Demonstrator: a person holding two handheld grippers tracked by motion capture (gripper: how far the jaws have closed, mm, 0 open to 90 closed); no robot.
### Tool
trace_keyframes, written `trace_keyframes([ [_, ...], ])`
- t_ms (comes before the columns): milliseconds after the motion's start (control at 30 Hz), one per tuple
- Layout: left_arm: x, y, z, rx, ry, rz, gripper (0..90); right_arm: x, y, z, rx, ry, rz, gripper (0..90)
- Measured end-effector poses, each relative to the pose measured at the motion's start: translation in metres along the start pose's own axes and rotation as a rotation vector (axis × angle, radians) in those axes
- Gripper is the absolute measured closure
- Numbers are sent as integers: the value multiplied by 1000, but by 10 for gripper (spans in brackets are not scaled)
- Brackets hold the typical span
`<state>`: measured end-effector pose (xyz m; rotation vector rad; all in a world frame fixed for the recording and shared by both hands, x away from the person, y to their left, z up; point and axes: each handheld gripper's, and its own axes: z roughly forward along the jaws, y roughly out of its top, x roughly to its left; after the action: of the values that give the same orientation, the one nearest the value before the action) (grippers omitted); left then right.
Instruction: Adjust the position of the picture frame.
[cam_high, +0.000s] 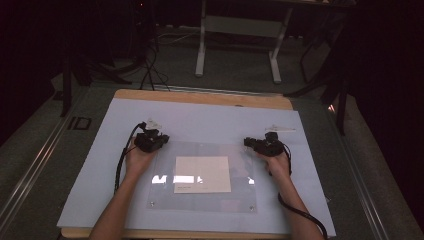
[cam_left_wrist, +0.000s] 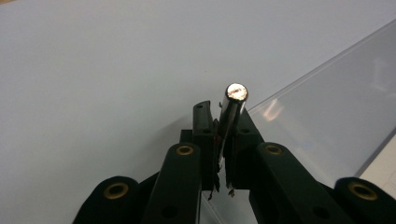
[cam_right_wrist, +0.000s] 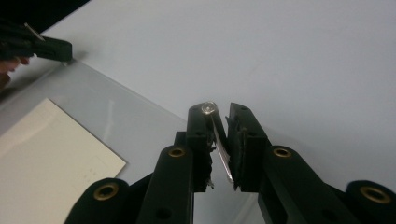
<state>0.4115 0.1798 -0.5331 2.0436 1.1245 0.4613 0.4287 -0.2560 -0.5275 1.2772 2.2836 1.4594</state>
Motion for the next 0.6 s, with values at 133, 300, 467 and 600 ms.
trace_keyframes([
  [133, 0, -3, 0, -19, 0, -9, 844, 1, -1, 0, -5, -9, -7, 796],
  [300, -2, -5, 0, -39, 16, -24, 842, 2, -2, 0, -18, -12, -11, 796],
  [467, -3, -4, 0, -37, 23, -36, 843, 3, -3, 0, -22, -21, -6, 798],
  [600, -3, -4, 0, -33, 43, -45, 843, 4, 0, 2, -24, -39, -28, 804],
])
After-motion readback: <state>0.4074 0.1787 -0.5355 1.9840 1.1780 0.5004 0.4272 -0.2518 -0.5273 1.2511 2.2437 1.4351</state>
